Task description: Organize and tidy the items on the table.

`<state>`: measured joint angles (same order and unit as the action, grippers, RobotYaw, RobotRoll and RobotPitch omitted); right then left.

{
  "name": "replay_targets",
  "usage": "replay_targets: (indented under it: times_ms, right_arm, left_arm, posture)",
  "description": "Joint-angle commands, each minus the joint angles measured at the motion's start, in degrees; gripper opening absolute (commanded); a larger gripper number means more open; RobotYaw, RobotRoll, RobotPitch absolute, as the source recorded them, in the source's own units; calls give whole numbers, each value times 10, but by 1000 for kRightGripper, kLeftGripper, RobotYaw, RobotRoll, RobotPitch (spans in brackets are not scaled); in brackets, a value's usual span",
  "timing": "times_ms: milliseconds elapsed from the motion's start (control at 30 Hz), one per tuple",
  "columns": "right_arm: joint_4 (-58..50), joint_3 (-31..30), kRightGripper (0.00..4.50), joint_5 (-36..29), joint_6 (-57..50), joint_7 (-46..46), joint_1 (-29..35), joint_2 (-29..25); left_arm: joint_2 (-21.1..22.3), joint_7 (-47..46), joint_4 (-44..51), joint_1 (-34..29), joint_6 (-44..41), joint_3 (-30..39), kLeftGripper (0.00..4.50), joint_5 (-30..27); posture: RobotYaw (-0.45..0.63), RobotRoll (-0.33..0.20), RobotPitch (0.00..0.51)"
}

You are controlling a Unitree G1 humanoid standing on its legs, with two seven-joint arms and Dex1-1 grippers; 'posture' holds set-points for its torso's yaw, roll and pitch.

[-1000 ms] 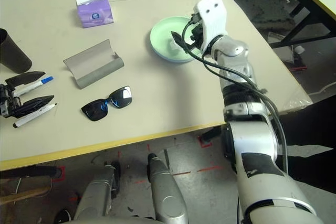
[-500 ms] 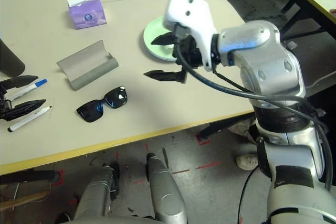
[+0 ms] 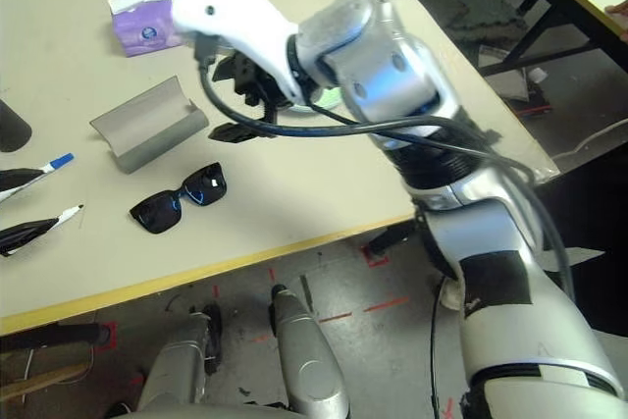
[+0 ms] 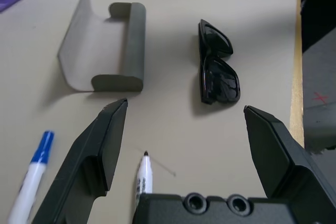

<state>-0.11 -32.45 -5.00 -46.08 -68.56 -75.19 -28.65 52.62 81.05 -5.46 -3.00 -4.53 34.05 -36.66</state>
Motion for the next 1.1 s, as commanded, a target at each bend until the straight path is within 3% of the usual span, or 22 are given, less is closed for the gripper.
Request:
replay_targets:
  times_ms: [33,600,1100]
  right_arm:
    - [-6,-28,4480,5,-13,-3,10,27]
    - [49,-76,4480,23,-14,18,36,146]
    - [114,-111,4480,79,75,4,59,165]
  left_arm:
    - [-4,6,7,-22,18,19,4500,1]
    - [0,38,3,-28,7,19,4500,-26]
    - [-7,51,15,-61,14,30,4500,-38]
  posture:
    - [-130,0,286]
    - [-123,0,285]
    - [-83,0,285]
